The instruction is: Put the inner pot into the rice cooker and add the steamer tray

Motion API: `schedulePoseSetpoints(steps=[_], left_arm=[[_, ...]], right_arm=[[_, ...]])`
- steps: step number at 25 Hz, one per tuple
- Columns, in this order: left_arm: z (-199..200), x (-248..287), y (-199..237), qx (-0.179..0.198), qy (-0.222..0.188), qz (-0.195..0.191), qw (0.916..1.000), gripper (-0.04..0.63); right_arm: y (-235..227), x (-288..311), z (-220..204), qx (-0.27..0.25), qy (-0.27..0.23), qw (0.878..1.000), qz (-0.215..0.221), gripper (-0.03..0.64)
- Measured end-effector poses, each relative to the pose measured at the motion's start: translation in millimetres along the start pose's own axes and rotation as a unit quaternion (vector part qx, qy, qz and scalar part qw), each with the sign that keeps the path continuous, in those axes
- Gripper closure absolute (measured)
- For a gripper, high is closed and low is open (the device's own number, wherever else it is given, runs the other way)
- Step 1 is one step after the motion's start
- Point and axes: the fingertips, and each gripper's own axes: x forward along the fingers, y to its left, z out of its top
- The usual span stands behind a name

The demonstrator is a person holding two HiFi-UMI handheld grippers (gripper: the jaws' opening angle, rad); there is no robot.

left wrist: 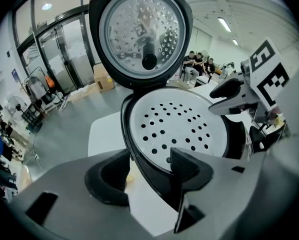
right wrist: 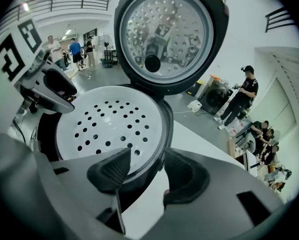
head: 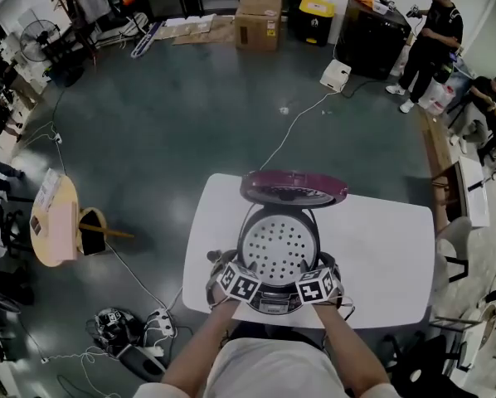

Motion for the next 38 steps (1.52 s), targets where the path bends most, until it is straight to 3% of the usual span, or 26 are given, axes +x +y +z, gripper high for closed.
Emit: schedulePoseSetpoints(steps=[12, 20, 25, 38], left_arm=[[28.4, -42.9, -11.5, -0.032, -0.105, 0.016, 0.9938, 0.37], [45.0, -92.1, -53.7, -0.072, -0.172, -0.005, 0.9825, 0.4], [48.7, -132.2, -84.4, -0.051, -0.209, 0.009, 0.9765, 0.433], [24.7, -208.8, -124.4, -0.085, -0.272, 0.032, 0.958, 0.532]], right_arm=[[-10.7, -42.2, 19.3, 0.029, -0.099, 0.994, 0.039, 0.424], [-13.4, -108.2, 23.7, 0.033, -0.168, 0.982, 0.077, 0.484], [-11.6, -149.1, 19.6, 0.029, -0.203, 0.973, 0.103, 0.531], [11.4, -223.6, 6.0, -0.008, -0.26, 0.956, 0.132, 0.594]])
